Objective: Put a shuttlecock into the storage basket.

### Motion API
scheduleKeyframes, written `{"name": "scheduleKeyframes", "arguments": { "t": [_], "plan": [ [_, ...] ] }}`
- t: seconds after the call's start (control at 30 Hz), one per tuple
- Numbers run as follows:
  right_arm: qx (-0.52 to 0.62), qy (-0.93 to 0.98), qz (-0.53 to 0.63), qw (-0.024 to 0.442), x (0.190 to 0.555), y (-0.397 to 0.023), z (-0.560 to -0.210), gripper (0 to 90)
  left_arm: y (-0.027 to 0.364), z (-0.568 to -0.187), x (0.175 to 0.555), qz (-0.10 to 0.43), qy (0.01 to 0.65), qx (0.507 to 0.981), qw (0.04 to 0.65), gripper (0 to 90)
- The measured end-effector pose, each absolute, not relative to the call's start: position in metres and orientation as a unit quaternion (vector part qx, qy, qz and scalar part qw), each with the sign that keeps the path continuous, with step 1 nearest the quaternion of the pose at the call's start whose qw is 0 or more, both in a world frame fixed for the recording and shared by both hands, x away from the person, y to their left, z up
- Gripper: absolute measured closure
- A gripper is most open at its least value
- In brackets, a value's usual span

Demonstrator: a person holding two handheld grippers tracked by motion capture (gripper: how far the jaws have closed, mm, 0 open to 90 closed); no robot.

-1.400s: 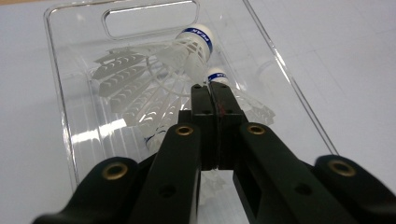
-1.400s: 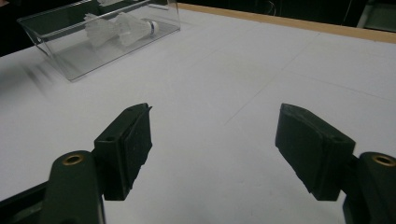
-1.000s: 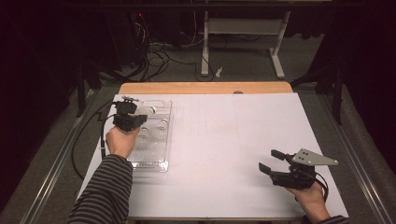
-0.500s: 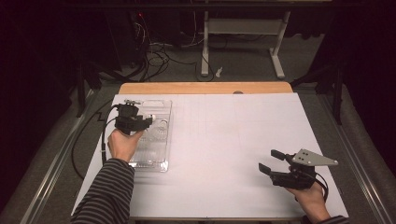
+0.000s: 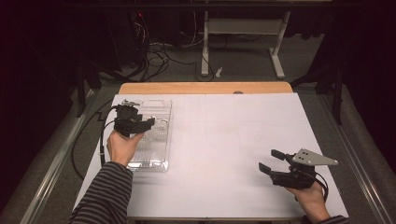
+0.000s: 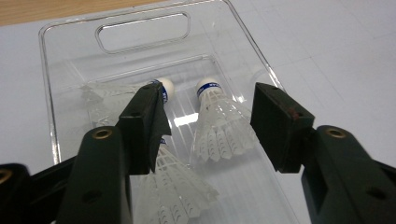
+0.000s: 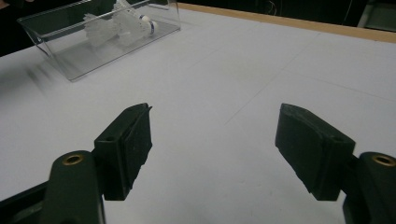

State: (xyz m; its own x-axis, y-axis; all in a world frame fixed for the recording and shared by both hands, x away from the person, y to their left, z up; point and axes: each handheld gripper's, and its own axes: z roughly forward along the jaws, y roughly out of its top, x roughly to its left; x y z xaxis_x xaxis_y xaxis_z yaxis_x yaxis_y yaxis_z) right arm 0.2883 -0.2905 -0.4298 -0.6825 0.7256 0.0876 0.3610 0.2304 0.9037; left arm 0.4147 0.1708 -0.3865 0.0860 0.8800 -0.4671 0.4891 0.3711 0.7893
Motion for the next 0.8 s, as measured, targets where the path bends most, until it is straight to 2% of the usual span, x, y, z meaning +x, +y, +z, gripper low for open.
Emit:
{"name": "scheduleKeyframes", "arguments": {
  "t": [0.17,0.8],
  "plan": [
    [0.357,0.763,0.509,0.179,0.288,-0.291,-0.430,27.8,0.167,-0.386,0.412,0.185,0.642,0.536,0.516,42.4],
    [0.358,0.762,0.509,0.178,0.289,-0.291,-0.430,27.8,0.165,-0.379,0.398,0.169,0.624,0.535,0.544,42.2]
  ]
}}
